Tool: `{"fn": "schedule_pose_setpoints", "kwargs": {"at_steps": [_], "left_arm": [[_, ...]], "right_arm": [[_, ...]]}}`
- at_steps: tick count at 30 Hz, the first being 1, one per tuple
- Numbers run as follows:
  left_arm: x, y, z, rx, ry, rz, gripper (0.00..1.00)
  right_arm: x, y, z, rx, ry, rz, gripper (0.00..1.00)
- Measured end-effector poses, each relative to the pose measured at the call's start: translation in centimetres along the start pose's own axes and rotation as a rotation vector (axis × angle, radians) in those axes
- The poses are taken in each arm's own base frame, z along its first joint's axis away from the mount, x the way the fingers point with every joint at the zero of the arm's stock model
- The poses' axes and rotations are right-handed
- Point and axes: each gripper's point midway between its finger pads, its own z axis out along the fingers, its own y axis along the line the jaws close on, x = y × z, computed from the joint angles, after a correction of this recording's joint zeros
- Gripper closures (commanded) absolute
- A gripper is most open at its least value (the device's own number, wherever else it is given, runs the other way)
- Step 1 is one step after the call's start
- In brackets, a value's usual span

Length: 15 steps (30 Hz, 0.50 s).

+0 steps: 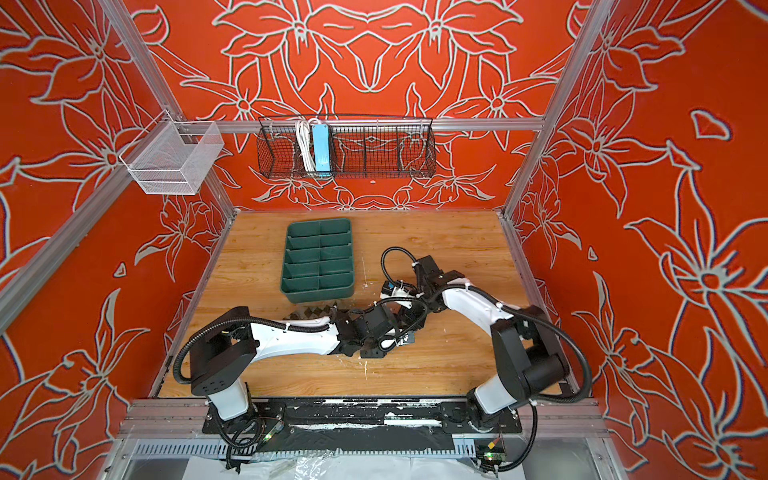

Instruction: Roll the socks

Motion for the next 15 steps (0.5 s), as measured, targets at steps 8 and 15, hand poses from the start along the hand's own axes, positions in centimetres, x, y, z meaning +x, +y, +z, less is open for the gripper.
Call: {"fn": "schedule_pose_setpoints", "kwargs": {"at_steps": [8,15], "left_arm": [[0.0,1.3,0.1,0.158,0.014,-0.104,1.00],[0.0,3.3,0.9,0.494,0.045,-0.291,1.00]], "right_arm": [[-0.4,-4.7,-8.2,0.464,-0.203,0.114,0.40],[-3.0,-1.3,-16.8,0.702,-0.458,-0.069,0.41]]}}
